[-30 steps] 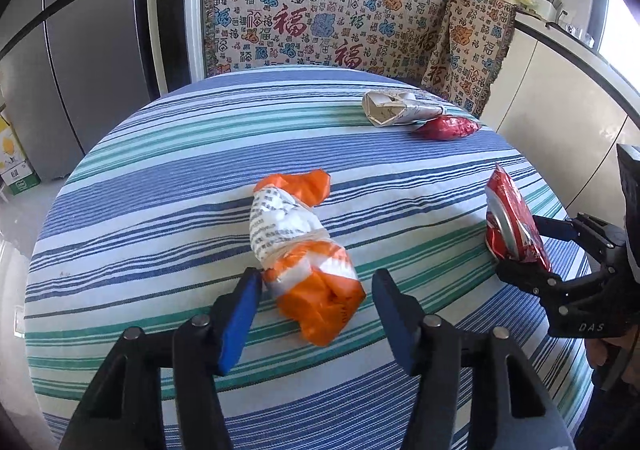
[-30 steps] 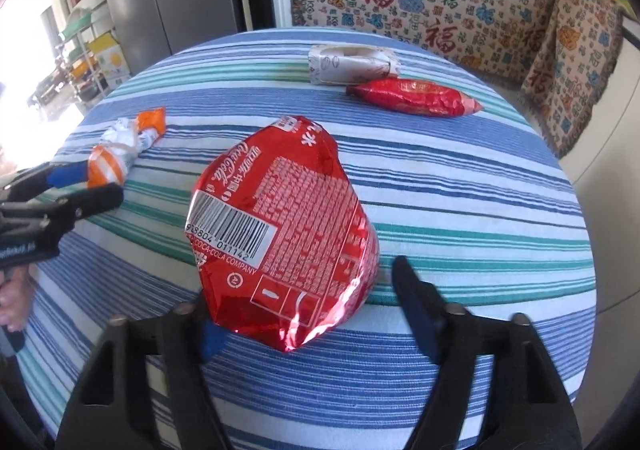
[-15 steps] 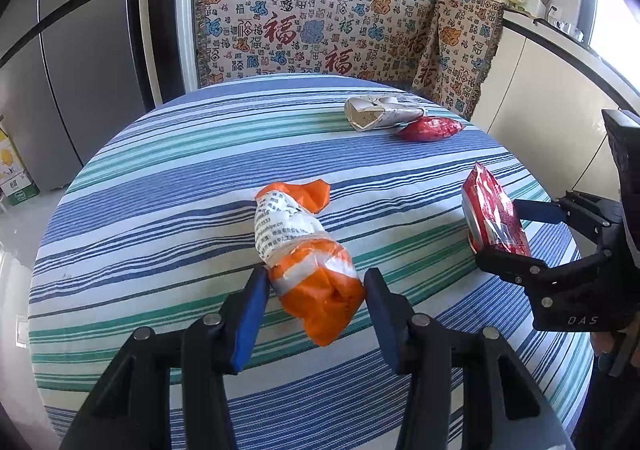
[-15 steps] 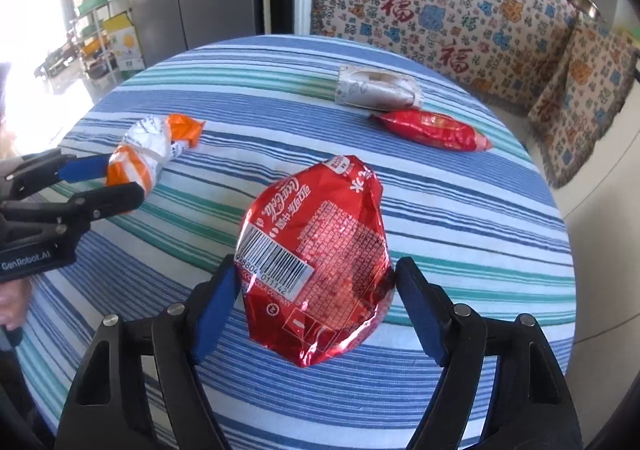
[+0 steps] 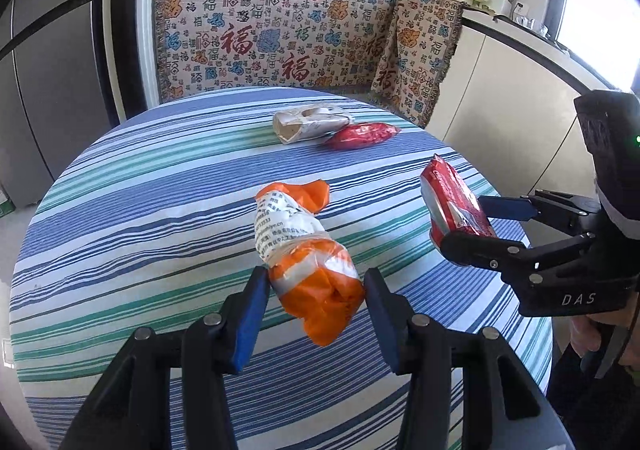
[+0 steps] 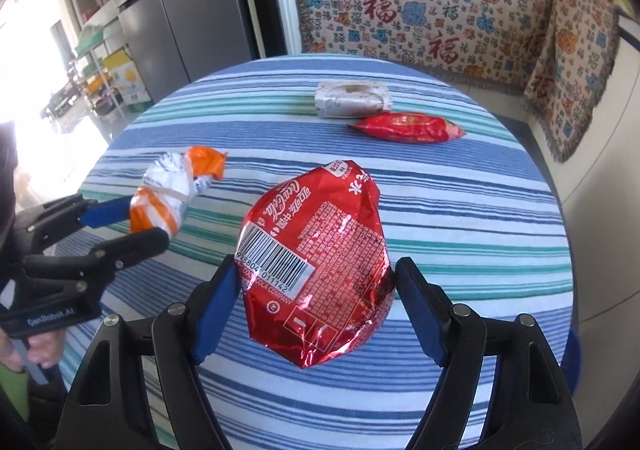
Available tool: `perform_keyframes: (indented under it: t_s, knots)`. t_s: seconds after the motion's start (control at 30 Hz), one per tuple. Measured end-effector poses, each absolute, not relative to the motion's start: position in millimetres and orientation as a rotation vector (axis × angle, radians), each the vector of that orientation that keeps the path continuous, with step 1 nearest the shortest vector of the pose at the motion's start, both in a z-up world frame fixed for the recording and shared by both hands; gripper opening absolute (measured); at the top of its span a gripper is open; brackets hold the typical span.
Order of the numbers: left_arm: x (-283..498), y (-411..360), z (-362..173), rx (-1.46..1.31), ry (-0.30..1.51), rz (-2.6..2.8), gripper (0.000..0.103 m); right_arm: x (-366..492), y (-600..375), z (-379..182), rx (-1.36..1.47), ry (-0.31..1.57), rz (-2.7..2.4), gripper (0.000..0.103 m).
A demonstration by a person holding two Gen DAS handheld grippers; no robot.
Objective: Collect trash
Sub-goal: 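Grasp the red foil bag with the right gripper while the left holds the wrapper, then carry the wrapper and red foil bag over the blue wastebasket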
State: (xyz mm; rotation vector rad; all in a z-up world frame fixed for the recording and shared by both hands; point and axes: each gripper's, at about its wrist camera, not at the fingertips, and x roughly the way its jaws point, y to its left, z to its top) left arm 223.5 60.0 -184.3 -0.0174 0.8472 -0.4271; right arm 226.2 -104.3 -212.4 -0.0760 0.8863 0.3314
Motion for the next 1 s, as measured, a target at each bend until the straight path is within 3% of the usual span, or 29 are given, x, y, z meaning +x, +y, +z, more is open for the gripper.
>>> perform_keyframes:
  t_s: [0.67,1.0]
  knots:
    - [206.4,-149.1,-153.2,0.074,0.838,-0.749,0.049,161.8,-320.3,-172.1,0.178,0.829,0.111,0.079]
    - [204.1,-285.3,-170.3,0.113,0.894,-0.908,0.049,141.8,-437.4,-194.3,0.296,0.870,-0.051,0.079]
